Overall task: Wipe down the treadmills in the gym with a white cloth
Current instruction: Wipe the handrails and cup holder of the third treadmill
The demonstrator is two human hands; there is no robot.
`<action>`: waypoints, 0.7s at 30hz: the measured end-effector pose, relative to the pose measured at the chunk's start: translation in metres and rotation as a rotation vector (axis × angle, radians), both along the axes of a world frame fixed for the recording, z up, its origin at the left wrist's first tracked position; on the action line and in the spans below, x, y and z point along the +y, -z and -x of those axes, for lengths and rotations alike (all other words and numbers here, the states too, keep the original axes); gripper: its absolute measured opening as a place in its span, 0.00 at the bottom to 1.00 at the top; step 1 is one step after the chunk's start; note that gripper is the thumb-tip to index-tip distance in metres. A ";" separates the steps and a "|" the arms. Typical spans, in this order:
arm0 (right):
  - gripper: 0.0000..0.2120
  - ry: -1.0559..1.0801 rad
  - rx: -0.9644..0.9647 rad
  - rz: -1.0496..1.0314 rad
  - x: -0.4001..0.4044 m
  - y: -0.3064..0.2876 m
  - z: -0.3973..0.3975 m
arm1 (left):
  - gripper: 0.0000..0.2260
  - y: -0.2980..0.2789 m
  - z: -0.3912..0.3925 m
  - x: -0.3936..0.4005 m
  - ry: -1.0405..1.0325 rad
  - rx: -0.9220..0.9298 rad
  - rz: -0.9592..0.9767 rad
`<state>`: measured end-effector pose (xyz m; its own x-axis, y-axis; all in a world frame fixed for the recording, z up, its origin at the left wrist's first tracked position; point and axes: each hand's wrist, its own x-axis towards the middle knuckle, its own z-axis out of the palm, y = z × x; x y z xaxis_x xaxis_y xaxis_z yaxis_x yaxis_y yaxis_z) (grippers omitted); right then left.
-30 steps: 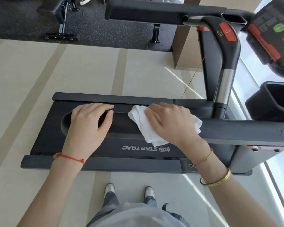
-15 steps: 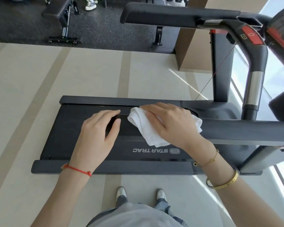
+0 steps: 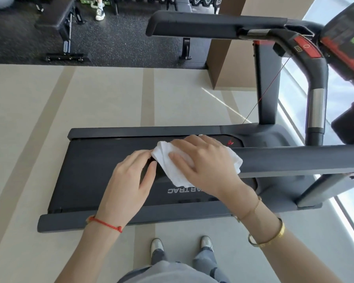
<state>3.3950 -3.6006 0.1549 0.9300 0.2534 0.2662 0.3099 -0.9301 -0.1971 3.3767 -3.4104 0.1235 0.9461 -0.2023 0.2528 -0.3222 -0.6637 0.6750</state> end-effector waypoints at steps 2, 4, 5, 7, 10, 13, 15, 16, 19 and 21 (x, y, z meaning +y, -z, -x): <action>0.17 -0.039 -0.067 -0.017 -0.007 0.004 0.014 | 0.12 0.001 0.000 0.002 0.013 0.006 0.009; 0.17 -0.009 -0.085 -0.011 -0.018 0.006 0.019 | 0.14 0.002 -0.002 0.004 0.027 0.016 0.014; 0.16 0.044 -0.085 -0.032 -0.023 0.005 0.018 | 0.15 0.001 -0.002 0.006 0.036 0.019 0.010; 0.15 0.198 -0.018 -0.072 -0.025 -0.002 0.008 | 0.15 0.000 -0.002 0.008 0.044 0.025 0.004; 0.17 0.280 0.124 -0.028 -0.005 -0.006 -0.013 | 0.15 -0.001 0.000 0.008 0.058 0.024 -0.007; 0.18 0.174 0.095 0.008 0.024 -0.002 -0.008 | 0.11 0.000 -0.001 0.009 0.077 0.041 -0.015; 0.17 0.110 0.013 -0.057 0.022 0.000 0.001 | 0.10 0.000 -0.002 0.010 0.074 0.051 -0.008; 0.16 0.087 -0.026 -0.088 0.014 0.001 0.004 | 0.11 0.000 -0.002 0.010 0.072 0.052 -0.006; 0.14 0.154 -0.056 -0.120 -0.017 0.000 0.004 | 0.15 -0.001 -0.002 0.009 0.070 0.054 -0.011; 0.16 0.284 -0.017 -0.144 -0.035 0.000 -0.001 | 0.16 -0.003 -0.002 0.008 0.064 0.059 -0.010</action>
